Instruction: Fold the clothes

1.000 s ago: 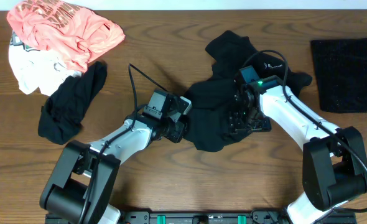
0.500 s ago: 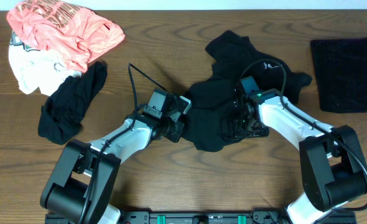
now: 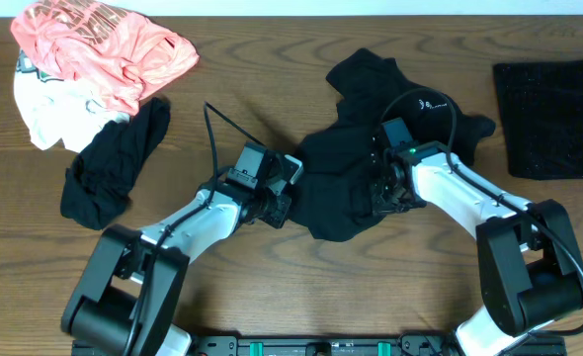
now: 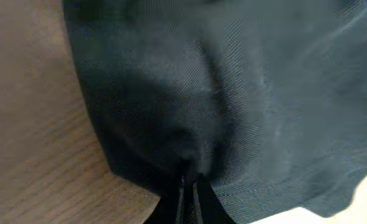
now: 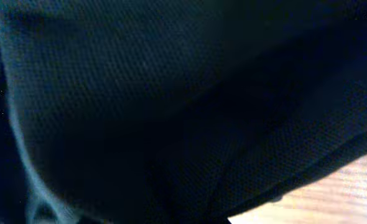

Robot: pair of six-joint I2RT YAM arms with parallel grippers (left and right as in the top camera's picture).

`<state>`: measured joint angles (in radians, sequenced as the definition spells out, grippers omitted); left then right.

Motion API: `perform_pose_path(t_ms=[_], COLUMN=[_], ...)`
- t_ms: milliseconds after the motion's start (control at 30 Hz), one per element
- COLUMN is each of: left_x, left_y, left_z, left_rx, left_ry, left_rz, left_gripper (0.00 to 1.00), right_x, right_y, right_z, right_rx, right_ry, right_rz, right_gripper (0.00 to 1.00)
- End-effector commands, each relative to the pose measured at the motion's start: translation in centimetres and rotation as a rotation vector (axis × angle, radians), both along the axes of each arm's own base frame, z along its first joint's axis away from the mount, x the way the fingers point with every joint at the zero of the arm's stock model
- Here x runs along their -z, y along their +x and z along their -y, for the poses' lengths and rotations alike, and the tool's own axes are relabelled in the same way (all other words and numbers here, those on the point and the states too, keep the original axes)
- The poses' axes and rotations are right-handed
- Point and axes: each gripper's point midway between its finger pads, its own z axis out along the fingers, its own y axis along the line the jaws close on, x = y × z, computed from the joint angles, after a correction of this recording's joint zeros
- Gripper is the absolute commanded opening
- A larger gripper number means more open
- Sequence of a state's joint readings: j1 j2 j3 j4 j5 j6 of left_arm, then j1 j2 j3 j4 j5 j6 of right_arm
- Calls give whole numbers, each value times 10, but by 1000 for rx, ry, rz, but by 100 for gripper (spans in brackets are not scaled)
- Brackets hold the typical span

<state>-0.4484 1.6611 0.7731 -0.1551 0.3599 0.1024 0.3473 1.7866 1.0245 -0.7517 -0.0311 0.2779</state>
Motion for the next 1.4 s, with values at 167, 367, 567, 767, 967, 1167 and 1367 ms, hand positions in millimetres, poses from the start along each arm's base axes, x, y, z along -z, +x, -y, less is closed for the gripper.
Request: perform_pose_path(t_ms=[167,367,567,767,967,1167,1367], left_x=[-70,-124,-185,-258,-340,-415,-472], left_y=[14,19,25,24,11,-15,-40], left_z=[5,0,-14,-41,-82,-117,-129], left_rx=[-44,-104,-189,-303,-469,-601,-620], left_ry=[-97,-162,-200,-226,-248,-310,-404], left_rz=[172,305,477,694,923,1102,1219], left_gripper=[6,6,6,6,6,6,6], right_x=[-79,-157,-213,-254,-299,-360,-430], right_y=[35,35,31,32,33,35,32], right_z=[7,9,11,23,41,71,82], right_rx=[21,-50,-91,-92,-66,9,18], right_ry=[71,93,101,50,26,2,21], right_rz=[144,276,369,442,520,662,862], right_gripper=[1,1,1,1,1,1,1])
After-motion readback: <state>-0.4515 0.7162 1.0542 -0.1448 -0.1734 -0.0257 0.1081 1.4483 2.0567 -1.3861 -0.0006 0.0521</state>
